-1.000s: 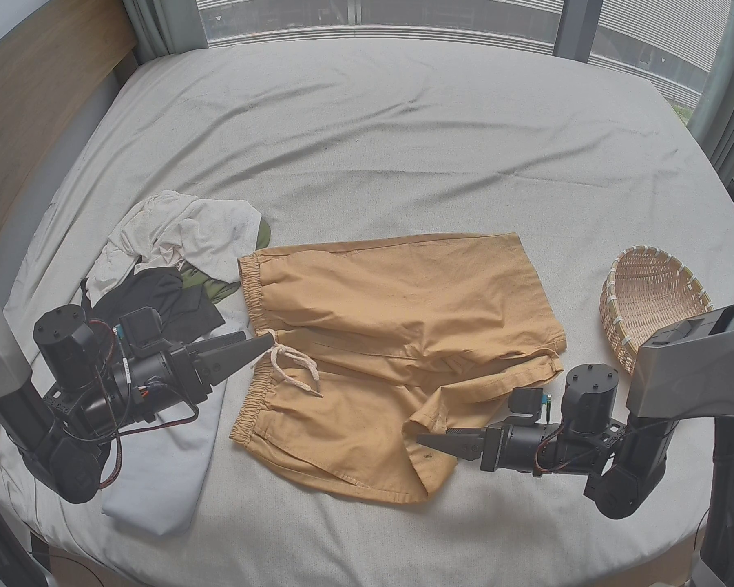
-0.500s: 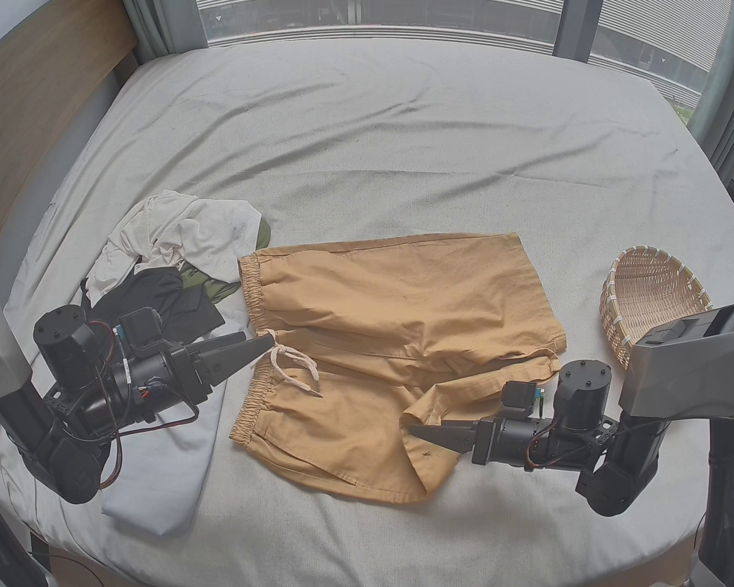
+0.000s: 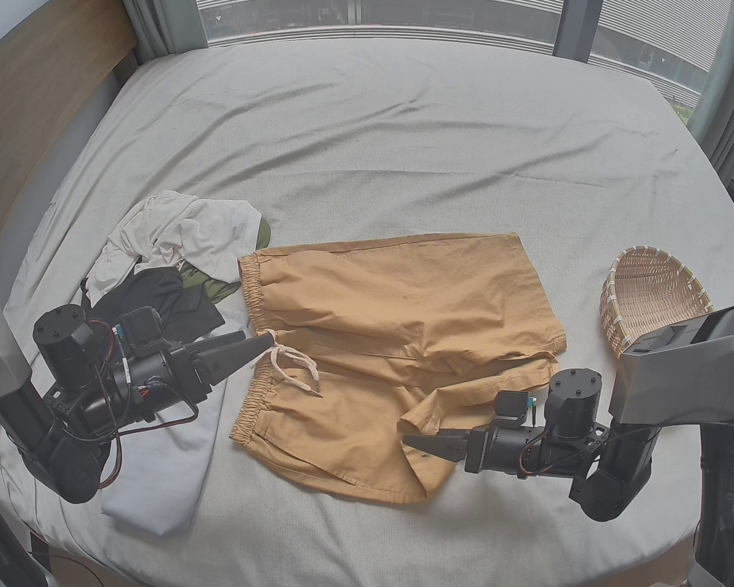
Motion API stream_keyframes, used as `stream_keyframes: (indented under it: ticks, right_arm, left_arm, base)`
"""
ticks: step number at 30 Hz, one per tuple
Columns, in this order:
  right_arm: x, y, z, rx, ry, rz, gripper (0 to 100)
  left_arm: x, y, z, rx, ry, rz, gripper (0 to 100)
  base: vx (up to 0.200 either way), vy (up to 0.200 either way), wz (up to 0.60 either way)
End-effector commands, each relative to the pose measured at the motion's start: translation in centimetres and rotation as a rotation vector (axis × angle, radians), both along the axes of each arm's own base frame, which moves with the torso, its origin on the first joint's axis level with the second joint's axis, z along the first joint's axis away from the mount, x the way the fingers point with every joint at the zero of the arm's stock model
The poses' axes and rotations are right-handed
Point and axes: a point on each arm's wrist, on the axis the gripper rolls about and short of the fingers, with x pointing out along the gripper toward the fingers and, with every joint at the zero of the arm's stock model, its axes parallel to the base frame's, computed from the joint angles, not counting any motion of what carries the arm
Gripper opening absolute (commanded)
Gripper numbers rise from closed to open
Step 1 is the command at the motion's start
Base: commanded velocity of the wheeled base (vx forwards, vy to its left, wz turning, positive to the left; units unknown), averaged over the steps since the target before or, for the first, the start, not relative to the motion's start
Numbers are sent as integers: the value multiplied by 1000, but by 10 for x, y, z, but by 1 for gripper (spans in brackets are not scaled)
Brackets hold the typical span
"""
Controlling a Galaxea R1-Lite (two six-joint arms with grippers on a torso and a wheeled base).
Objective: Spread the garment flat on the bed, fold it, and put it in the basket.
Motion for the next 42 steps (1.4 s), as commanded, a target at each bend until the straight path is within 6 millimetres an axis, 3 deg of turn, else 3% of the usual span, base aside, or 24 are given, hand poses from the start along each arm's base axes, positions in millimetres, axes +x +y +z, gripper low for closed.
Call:
stream_keyframes:
  ticks: [1,2,11,17,25,31,42]
  right_arm:
    - [5,3,-6,-8,-5,-29,100]
    - [6,3,-6,-10,-9,-40,0]
    - [2,-1,-4,-16,4,-48,0]
    - [-8,-14,9,-20,3,-73,0]
    - [-37,-62,28,-83,9,-167,0]
    - [-53,-89,26,-154,22,-213,0]
    - [-76,-120,15,-287,50,-252,0]
  left_arm:
    - [0,0,0,0,-2,-1,100]
    - [0,0,0,1,0,-1,100]
    - [1,0,-3,18,-10,3,100]
    - [1,0,-4,26,-18,1,100]
    - [1,-1,-6,34,-13,-2,100]
    - [2,-2,-9,50,-22,-4,100]
    - [2,-4,-10,51,-21,-10,100]
  base:
    - [0,0,0]
    - [0,0,0]
    - [0,0,0]
    - [0,0,0]
    - [0,0,0]
    - [0,0,0]
    - [0,0,0]
